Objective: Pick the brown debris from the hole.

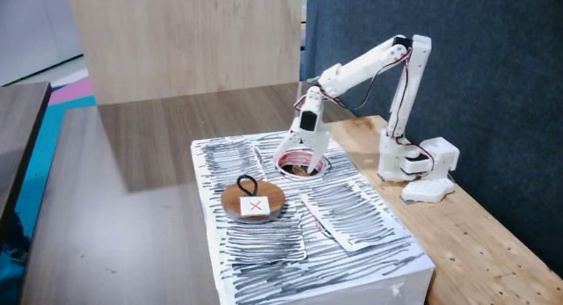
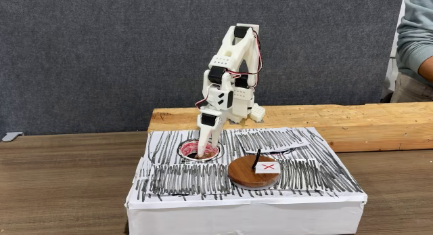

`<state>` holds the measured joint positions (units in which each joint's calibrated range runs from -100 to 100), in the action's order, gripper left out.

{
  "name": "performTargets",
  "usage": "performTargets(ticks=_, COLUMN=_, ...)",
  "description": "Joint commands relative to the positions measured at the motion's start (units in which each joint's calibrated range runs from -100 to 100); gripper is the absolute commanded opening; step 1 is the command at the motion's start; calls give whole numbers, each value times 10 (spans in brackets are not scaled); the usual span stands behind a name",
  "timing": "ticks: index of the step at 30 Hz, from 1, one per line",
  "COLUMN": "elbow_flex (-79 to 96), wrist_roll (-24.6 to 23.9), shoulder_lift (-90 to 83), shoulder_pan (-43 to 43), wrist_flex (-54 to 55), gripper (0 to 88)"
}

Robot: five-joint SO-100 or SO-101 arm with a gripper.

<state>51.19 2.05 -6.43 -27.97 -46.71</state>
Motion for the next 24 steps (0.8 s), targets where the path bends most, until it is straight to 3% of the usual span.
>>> performTargets(ticks=1, elbow_flex=-12, wrist_roll=-9, shoulder_lift=1, shoulder_pan=0, wrist_flex=1, gripper=292)
performTargets(ticks=6, elbow_flex=-3, wrist_roll=-16, shoulder_lift=1, shoulder_pan=-6, wrist_flex=-1, gripper=243)
performTargets(ticks=13, elbow_flex=-3, wrist_roll=-26, shoulder_lift=5, shoulder_pan=-13, wrist_flex=3, gripper=242)
performTargets(ticks=20, elbow_flex=-47, wrist_roll=-30, shoulder_lift=115, shoulder_pan=-11, wrist_flex=5, gripper=242)
performTargets(ticks=24, elbow_flex=-107, wrist_roll=-56, shoulder_lift=183, shoulder_pan=-12, wrist_flex=5, gripper=242)
